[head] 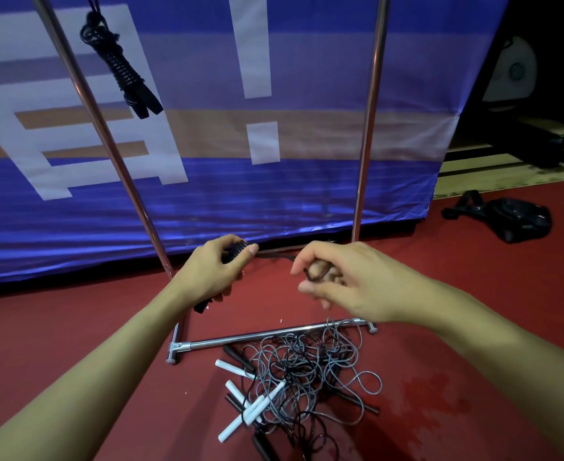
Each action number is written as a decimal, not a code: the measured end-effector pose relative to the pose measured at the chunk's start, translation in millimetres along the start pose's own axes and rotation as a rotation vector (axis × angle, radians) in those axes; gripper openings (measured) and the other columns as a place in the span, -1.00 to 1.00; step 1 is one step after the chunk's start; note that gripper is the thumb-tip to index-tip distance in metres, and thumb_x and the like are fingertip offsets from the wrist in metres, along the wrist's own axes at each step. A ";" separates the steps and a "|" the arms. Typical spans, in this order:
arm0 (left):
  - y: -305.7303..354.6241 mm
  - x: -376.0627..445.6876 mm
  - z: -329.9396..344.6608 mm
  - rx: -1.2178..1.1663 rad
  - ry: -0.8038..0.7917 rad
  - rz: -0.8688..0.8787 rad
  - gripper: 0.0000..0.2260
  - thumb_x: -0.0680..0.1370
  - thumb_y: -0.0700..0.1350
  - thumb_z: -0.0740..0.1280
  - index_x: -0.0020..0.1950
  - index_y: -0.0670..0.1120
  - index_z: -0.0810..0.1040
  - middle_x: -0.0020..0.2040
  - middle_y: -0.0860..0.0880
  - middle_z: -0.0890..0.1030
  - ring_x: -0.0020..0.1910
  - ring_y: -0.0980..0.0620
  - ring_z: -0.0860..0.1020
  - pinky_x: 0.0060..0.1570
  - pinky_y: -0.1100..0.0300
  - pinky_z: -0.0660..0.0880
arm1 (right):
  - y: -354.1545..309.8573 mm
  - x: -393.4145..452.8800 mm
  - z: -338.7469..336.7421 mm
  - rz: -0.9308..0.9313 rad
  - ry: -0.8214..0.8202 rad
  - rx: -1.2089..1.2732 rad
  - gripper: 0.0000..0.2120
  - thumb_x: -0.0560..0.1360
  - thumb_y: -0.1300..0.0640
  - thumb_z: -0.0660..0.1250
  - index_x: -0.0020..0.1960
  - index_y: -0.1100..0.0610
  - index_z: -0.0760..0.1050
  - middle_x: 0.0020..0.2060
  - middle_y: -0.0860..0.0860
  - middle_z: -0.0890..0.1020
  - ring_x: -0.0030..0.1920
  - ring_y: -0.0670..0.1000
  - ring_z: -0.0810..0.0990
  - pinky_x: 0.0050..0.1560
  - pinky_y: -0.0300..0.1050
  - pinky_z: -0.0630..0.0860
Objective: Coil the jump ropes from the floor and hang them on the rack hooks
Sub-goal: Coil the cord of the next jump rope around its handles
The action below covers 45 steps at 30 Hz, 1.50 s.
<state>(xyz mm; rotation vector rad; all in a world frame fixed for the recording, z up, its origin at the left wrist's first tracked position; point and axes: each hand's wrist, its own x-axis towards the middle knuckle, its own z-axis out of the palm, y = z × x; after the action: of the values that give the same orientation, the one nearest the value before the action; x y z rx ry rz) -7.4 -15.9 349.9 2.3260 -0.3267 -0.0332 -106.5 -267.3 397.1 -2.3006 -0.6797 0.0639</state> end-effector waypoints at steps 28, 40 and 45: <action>51.9 -33.2 3.8 -0.248 -0.078 0.309 -0.94 0.67 -0.02 0.30 0.06 0.03 0.46 -0.30 -0.16 0.57 -0.53 -0.05 0.47 -0.53 0.26 0.38 | 9.9 16.7 12.5 0.149 0.171 0.472 -0.68 0.67 0.19 0.28 0.40 0.02 0.53 -0.23 -0.10 0.63 -0.28 -0.12 0.44 -0.15 -0.18 0.40; 52.0 -36.3 0.4 -0.219 -0.156 0.373 -0.86 0.68 0.03 0.30 0.18 0.03 0.45 -0.28 -0.02 0.55 -0.45 -0.01 0.51 -0.42 0.25 0.43 | 5.5 8.0 -3.3 0.119 0.042 0.523 -0.77 0.64 0.21 0.32 0.27 0.16 0.39 -0.10 0.10 0.76 -0.32 -0.01 0.43 -0.19 -0.15 0.44; 51.5 -37.9 2.2 -0.208 -0.172 0.394 -0.85 0.67 0.04 0.30 0.19 0.04 0.44 -0.28 -0.02 0.56 -0.44 -0.08 0.52 -0.38 0.16 0.48 | 4.5 9.6 1.5 0.157 0.010 0.511 -0.80 0.64 0.21 0.34 0.20 0.13 0.37 -0.11 0.11 0.76 -0.33 0.01 0.42 -0.19 -0.08 0.42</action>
<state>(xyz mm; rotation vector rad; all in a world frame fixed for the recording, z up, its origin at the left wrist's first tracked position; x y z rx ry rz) -55.9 -42.6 382.0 2.0217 -0.8235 -0.0697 -96.5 -264.4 394.4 -1.8530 -0.4146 0.2673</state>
